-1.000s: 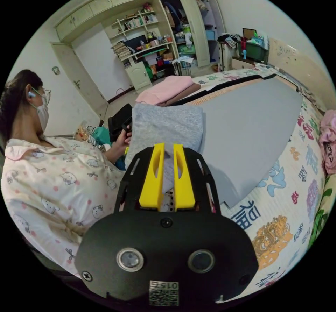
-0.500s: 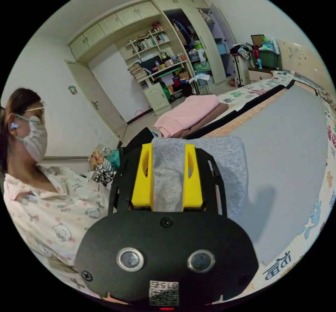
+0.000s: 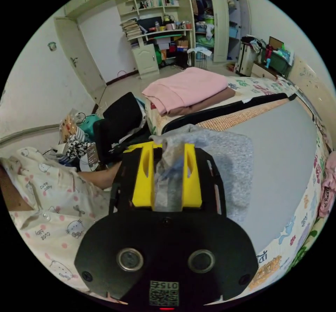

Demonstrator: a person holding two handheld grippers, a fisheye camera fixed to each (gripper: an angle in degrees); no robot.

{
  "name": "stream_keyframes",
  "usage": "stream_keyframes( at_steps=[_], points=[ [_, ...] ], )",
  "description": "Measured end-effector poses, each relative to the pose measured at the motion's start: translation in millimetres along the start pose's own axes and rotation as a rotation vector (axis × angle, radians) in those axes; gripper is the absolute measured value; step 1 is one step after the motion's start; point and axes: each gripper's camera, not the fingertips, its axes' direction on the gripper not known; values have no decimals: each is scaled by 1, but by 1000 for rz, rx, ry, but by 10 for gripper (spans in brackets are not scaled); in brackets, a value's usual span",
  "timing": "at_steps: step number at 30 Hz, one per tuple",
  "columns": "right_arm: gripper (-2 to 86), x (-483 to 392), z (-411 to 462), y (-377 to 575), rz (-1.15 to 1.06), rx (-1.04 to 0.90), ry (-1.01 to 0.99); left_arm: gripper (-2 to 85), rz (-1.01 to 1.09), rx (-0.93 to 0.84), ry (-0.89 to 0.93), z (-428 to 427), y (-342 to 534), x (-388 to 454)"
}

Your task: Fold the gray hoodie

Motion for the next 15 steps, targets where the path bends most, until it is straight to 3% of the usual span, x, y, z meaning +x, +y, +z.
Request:
stream_keyframes(
  at_steps=[4,6,10,15],
  points=[
    [58,4,-43,11,76,133,5,31,3,43,-40,-33,-7,-10],
    [55,12,-85,27,137,242,39,22,-1,107,-110,-71,-22,-21],
    [49,24,-209,86,289,518,202,16,-34,185,-83,-124,-65,-44],
    [43,13,-312,154,378,745,242,15,110,367,-53,-189,-138,-21]
  ],
)
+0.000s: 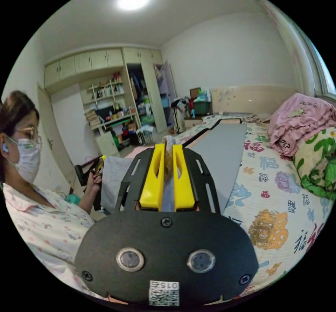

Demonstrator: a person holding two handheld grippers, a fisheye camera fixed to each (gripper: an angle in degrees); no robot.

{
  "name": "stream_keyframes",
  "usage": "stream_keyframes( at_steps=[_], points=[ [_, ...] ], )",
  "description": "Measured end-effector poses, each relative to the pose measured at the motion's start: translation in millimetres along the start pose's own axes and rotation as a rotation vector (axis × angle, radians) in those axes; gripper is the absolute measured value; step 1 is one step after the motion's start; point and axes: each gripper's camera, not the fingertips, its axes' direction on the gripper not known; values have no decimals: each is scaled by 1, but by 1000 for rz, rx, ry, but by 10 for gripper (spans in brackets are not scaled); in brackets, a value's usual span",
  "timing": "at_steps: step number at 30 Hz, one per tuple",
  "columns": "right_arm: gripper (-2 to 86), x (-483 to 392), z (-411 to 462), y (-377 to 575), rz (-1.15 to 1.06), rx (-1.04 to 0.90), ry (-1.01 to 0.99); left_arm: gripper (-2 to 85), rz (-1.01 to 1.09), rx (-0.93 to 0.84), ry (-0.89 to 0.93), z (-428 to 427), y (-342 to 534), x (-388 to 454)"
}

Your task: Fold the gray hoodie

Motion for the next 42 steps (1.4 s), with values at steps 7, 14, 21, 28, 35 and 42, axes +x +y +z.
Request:
stream_keyframes(
  at_steps=[7,14,21,28,35,42],
  points=[
    [38,-15,-91,-4,1,190,-96,14,141,144,120,-30,-98,25],
    [40,-11,-82,-86,-38,227,-38,13,183,78,194,47,-152,3],
    [47,116,104,-202,154,-139,243,24,95,-367,-74,318,-69,-124],
    [98,158,120,-197,200,-263,88,91,133,-828,-82,378,54,-179],
    [124,164,83,-110,353,-433,146,101,182,-747,-150,214,92,-173],
    [148,170,87,-104,429,-457,117,118,32,-834,-298,165,195,-203]
  ],
)
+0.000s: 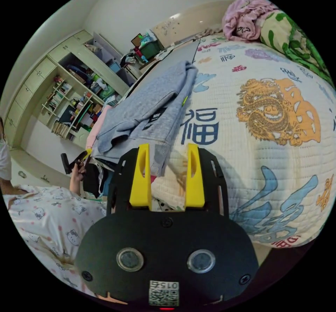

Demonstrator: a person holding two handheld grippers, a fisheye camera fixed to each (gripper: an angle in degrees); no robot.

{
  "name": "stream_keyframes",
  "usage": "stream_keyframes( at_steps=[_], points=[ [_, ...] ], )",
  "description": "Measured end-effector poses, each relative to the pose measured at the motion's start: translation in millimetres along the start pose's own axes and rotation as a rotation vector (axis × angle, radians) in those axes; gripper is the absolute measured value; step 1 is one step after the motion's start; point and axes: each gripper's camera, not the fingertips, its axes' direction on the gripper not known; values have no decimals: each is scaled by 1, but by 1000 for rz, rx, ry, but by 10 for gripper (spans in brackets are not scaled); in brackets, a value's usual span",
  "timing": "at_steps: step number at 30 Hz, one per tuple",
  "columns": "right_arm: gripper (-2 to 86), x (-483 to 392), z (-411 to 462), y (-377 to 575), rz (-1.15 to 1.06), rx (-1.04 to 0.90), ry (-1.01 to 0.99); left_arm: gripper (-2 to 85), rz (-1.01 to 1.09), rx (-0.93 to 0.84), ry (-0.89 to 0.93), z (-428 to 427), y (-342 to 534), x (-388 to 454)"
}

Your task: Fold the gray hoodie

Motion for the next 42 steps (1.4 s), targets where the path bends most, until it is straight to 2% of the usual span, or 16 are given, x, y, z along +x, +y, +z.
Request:
stream_keyframes(
  at_steps=[3,6,8,11,16,24,29,31,34,36,38,42],
  points=[
    [139,0,-7,-15,22,-28,42,99,-4,-27,51,27,5,-6],
    [76,2,-9,-25,-13,-121,-32,84,2,7,52,26,8,-9],
    [47,8,-18,-25,6,-102,-44,78,-18,-7,53,26,9,-13],
    [44,15,-30,-22,15,-54,-75,67,-29,2,56,21,10,-15],
    [84,31,-22,-17,42,-92,-163,39,-15,14,59,10,9,-11],
    [21,19,-45,21,-59,-49,-20,11,6,82,5,-19,-6,20],
    [17,3,-23,69,-181,-224,106,17,79,7,-76,-20,-21,48],
    [20,5,-18,80,-211,-238,98,23,112,-31,-77,-14,-27,59],
    [25,1,-29,98,-319,-158,158,48,130,47,-126,-35,-41,77],
    [27,-8,-39,107,-410,-71,262,60,253,169,-167,-68,-56,109],
    [46,-25,-43,116,-580,60,340,62,403,201,-143,-79,-75,143],
    [75,-42,-8,110,-832,65,328,101,742,128,-7,-43,-128,232]
  ],
)
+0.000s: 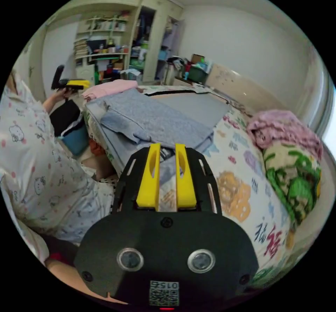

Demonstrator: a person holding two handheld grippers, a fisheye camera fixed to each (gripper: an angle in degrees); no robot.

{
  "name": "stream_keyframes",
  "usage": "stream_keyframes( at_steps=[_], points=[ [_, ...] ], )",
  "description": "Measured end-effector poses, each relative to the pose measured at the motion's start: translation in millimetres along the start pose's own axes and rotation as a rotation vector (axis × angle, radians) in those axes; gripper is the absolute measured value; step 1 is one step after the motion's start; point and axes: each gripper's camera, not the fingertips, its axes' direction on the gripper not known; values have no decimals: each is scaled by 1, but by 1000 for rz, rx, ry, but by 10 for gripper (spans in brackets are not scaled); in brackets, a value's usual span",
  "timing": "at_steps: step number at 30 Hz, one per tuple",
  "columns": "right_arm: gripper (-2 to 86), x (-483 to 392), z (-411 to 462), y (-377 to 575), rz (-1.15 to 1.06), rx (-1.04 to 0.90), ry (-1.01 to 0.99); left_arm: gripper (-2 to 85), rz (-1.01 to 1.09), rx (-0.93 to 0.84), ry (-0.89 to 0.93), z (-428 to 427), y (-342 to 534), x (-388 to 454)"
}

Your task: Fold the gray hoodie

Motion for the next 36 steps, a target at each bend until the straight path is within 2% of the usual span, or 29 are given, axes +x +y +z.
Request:
stream_keyframes(
  at_steps=[4,9,13,16,19,22,23,26,27,28,30,32,36],
  points=[
    [93,-6,75,-14,-155,-81,-121,123,213,-71,110,78,-60,30],
    [119,-7,160,-15,-240,-387,-125,114,316,-267,224,186,-106,31],
    [32,17,168,-21,-191,-344,-191,54,318,-333,280,222,-122,13],
    [2,45,167,-39,-152,-302,-258,23,215,-242,368,224,-147,-39],
    [-4,96,162,-92,-98,-210,-223,15,123,-120,379,231,-195,-112],
    [-1,171,169,-185,95,-32,35,18,31,-49,244,269,-272,-193],
    [2,200,179,-219,211,46,150,22,-74,13,161,288,-300,-233],
    [19,246,199,-264,490,140,139,53,-489,187,-25,306,-324,-308],
    [23,248,199,-266,509,146,106,68,-582,239,-97,292,-319,-305],
    [46,242,196,-263,486,171,29,76,-563,279,-108,281,-316,-296],
    [70,220,191,-243,390,175,-104,74,-395,391,-88,242,-287,-234],
    [95,192,200,-198,315,45,-280,72,-307,351,-39,225,-254,-191],
    [134,169,216,-113,395,-157,-463,72,-168,213,131,213,-174,-103]
  ],
)
